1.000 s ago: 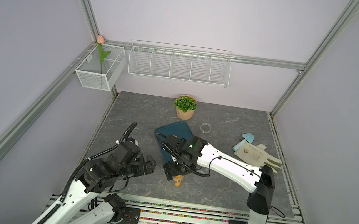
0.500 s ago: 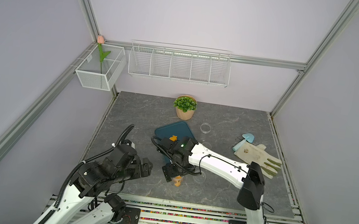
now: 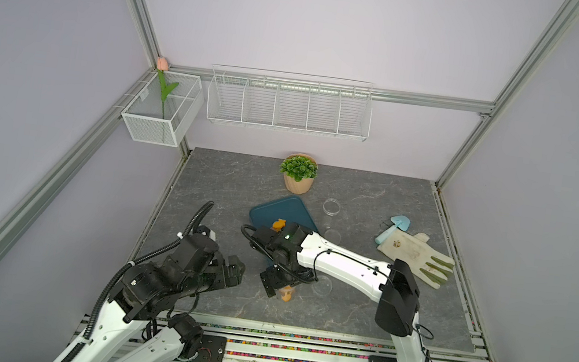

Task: Pour the cookies out of the jar
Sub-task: Pick up the jar from the center of the board.

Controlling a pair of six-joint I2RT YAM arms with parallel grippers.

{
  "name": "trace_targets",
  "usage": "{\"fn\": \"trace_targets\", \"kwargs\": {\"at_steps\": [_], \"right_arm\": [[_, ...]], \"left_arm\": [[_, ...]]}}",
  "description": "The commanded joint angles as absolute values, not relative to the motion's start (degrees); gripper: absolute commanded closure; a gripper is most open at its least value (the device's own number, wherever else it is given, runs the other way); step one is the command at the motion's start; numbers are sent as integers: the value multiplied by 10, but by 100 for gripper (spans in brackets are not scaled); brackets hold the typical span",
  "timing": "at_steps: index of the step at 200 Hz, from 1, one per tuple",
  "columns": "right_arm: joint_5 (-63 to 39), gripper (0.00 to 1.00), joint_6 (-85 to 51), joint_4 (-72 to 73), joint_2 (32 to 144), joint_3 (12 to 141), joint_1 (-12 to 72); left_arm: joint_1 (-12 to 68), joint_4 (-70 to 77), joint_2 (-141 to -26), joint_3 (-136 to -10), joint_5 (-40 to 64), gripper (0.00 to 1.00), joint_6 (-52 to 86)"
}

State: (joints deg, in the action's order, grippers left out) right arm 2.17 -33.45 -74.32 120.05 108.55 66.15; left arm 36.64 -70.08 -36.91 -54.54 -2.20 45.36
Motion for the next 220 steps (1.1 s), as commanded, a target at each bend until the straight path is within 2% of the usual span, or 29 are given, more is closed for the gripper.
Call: {"fn": "trace_targets", "kwargs": {"at_steps": [1,13,103,173,220], "right_arm": [[31,2,-332,-759,1210,1084,659],[29,0,-332,-759,1211,1083,658],[24,25,-337,-759,1203,1072,654],[39,27,-339,-772,1182,1069,655],[38,36,-337,-765,1178,1060,653]], "left_arm": [[363,-734,-357,-562,-40,0,456],[363,-736,-354,-560,-40,0,459],[363,-734,-353,-557,-36,0,460],[363,-729,-350,-553,-31,0,469],[363,-732,-341,-550,-32,0,477]]}}
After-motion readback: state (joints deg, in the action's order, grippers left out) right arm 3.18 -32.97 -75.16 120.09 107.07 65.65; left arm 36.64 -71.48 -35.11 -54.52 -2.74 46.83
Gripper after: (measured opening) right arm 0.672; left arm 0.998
